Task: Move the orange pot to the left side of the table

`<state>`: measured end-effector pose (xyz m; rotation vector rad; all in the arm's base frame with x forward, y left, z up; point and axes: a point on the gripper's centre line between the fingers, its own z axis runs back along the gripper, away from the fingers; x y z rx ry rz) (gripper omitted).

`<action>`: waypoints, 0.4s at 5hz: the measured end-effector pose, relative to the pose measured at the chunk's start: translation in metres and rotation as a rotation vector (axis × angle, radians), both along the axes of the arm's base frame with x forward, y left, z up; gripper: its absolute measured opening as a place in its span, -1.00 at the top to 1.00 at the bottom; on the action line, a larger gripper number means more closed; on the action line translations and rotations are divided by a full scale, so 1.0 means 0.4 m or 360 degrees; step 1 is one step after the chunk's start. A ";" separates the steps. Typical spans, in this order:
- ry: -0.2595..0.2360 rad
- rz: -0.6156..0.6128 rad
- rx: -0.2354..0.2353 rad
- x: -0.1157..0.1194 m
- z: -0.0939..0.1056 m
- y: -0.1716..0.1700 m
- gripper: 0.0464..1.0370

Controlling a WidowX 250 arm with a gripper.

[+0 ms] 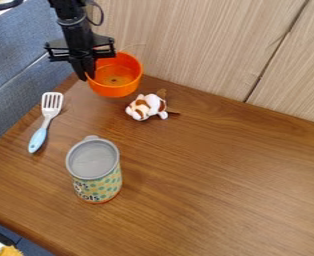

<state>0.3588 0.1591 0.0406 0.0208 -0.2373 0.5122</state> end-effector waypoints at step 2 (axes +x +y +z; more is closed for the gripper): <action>0.0091 0.0059 -0.0036 -0.003 -0.077 0.033 0.96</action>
